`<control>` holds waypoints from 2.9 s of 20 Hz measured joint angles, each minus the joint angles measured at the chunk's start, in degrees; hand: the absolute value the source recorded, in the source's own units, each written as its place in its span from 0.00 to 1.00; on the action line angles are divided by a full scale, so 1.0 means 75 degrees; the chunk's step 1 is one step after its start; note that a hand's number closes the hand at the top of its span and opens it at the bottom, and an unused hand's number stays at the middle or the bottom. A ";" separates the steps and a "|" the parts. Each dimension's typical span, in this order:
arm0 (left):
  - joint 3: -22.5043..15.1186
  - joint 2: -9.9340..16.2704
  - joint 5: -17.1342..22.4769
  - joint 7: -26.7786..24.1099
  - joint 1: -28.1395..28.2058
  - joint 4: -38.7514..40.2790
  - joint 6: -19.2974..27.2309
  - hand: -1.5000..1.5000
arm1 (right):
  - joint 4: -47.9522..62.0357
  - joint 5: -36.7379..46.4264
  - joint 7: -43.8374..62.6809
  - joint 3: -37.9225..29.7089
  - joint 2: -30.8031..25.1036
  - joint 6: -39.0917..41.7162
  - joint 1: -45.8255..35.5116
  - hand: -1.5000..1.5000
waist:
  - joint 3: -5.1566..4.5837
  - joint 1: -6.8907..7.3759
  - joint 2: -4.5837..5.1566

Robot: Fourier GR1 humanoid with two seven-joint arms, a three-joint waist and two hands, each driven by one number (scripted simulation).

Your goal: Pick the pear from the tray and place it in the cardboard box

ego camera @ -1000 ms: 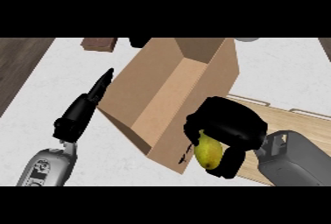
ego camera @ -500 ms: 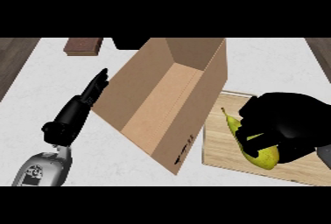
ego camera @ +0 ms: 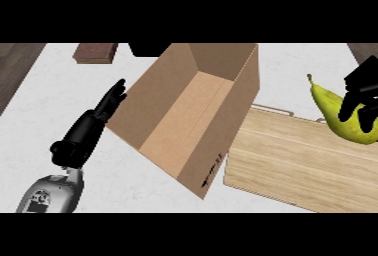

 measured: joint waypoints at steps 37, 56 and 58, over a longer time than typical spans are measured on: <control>0.0267 -0.0357 -0.0229 0.0040 -0.0134 0.0123 -0.0388 0.50 | 0.4351 0.2076 0.1758 0.1428 0.4663 -0.0735 -0.4016 1.00 | -0.0011 0.0006 -0.0043; -0.0010 -0.0696 -0.0326 0.0109 -0.0153 -0.0024 -0.0475 0.50 | 0.7211 0.0978 0.2092 -0.0056 0.5873 0.0927 -0.4479 0.00 | -0.0056 0.0119 -0.0015; -0.0077 -0.0743 -0.0331 0.0088 -0.0156 -0.0034 -0.0488 0.50 | 0.7529 0.0464 0.2259 -0.0509 0.5917 0.1198 -0.4536 0.00 | -0.0049 0.0172 0.0044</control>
